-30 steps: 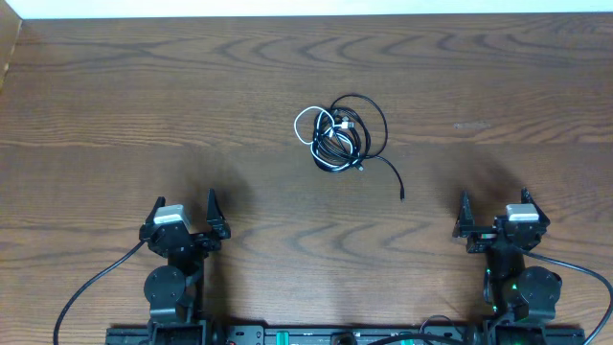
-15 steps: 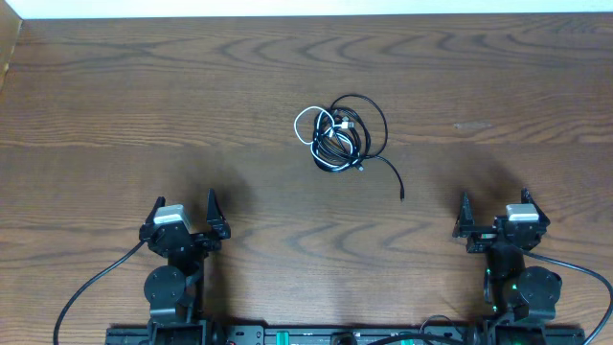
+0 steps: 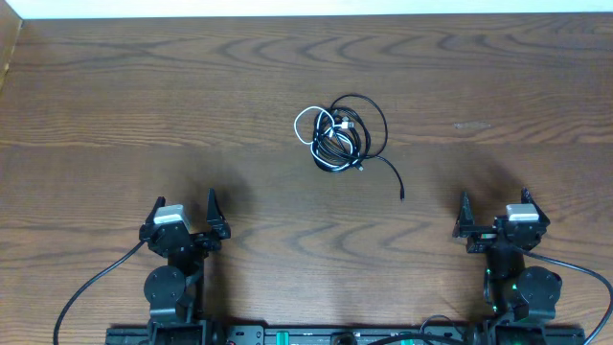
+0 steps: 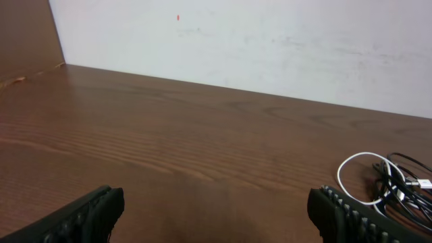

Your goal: Untangle cables

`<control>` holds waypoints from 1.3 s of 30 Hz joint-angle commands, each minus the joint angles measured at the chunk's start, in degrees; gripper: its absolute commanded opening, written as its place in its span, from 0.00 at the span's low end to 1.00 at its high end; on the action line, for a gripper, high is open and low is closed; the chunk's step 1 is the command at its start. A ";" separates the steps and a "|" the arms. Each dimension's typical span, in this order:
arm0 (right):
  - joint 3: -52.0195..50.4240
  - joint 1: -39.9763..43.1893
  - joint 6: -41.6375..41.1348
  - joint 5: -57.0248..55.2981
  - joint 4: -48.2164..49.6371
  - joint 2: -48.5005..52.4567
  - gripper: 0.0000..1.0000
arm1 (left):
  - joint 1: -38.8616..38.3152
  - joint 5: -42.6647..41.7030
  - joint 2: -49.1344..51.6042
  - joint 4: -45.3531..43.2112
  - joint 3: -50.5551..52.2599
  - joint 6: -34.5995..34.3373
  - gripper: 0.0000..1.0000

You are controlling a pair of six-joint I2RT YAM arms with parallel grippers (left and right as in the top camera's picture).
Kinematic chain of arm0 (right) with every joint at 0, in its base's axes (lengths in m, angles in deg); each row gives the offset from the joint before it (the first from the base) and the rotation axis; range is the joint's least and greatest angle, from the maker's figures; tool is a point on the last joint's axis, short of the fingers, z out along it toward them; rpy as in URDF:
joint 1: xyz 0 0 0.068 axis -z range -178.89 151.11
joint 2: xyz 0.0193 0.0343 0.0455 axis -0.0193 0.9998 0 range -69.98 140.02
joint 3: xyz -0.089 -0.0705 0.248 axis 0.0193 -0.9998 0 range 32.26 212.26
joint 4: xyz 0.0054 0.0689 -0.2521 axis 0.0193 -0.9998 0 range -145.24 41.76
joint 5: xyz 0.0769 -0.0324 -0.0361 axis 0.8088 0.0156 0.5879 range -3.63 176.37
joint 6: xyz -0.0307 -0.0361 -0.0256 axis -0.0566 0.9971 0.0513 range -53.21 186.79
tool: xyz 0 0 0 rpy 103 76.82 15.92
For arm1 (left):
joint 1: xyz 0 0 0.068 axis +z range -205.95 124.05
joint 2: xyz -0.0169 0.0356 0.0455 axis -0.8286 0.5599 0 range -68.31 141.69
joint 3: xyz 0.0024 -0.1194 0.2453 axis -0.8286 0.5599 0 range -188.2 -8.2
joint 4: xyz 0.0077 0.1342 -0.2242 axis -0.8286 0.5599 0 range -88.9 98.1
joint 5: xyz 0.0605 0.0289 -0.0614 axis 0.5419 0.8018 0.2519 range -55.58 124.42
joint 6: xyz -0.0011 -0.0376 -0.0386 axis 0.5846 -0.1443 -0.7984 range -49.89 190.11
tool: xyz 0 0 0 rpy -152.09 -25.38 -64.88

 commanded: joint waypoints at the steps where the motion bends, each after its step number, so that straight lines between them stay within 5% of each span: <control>1: -0.07 -0.35 0.48 -0.24 -0.28 0.00 0.99 | 0.04 0.37 -0.35 2.62 0.85 -0.31 0.93; 16: 2.47 -0.35 0.48 -3.23 -2.60 0.02 0.99 | 0.04 0.37 0.74 5.79 -4.35 -2.23 0.93; 25: 7.34 -0.35 0.07 -3.23 -11.78 0.20 0.99 | 0.04 0.31 11.72 7.56 -11.26 -2.23 0.93; 39: 19.04 -0.35 0.04 -3.21 -15.98 20.92 0.99 | 0.04 -1.62 30.12 14.25 -24.48 -2.21 0.93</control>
